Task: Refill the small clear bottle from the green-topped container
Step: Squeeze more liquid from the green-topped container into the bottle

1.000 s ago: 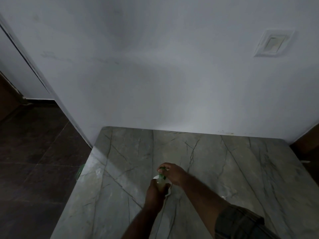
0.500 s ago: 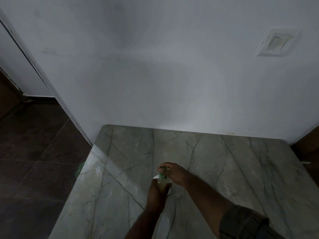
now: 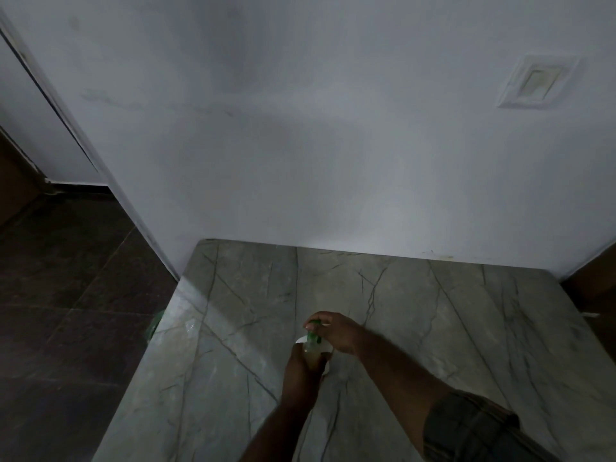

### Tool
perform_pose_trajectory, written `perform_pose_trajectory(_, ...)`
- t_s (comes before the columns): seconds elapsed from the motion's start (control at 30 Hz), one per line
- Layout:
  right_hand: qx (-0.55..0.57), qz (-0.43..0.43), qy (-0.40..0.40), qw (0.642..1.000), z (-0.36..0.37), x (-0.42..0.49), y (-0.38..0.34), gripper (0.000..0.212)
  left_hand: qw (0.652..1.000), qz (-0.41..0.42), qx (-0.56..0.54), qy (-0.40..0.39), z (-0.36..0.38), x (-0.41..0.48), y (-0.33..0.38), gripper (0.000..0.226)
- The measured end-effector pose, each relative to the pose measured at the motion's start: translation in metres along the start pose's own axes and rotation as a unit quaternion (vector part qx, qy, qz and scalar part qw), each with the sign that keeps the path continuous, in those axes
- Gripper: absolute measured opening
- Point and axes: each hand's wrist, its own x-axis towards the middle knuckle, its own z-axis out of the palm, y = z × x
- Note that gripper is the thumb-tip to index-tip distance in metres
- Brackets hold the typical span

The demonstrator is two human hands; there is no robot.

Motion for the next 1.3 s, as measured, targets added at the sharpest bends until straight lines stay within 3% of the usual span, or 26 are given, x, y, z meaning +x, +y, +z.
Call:
perform_pose_trajectory(0.4,-0.023,-0.010,0.006,1.000,0.0042,-0.0011,0.0057,0.026,0.991,-0.046,-0.123,-0.003,0.0062,-0.0027,-0.0014,0.024)
perform_pose_trajectory(0.73,0.007,-0.004,0.001,1.000,0.0036,-0.0004,0.0056,0.026,0.996,-0.004,-0.090,0.007,0.0027,-0.0054,0.0028,0.029)
perform_pose_trajectory(0.87,-0.013,-0.010,0.001,1.000,0.0032,-0.0032,0.0070,0.024,0.996,-0.024,-0.090,0.012,0.0048,-0.0062,0.0029,0.014)
perform_pose_trajectory(1.0,-0.019,-0.006,-0.005,1.000,0.0009,-0.0032,0.0058,0.026,0.998,-0.008,-0.061,0.013,0.0049,-0.0049,0.0016,0.031)
perform_pose_trajectory(1.3,-0.026,-0.014,0.002,1.000,0.0043,0.0003,0.0076,0.025,0.996,-0.006,-0.092,0.008,0.0058,-0.0025,-0.0032,0.029)
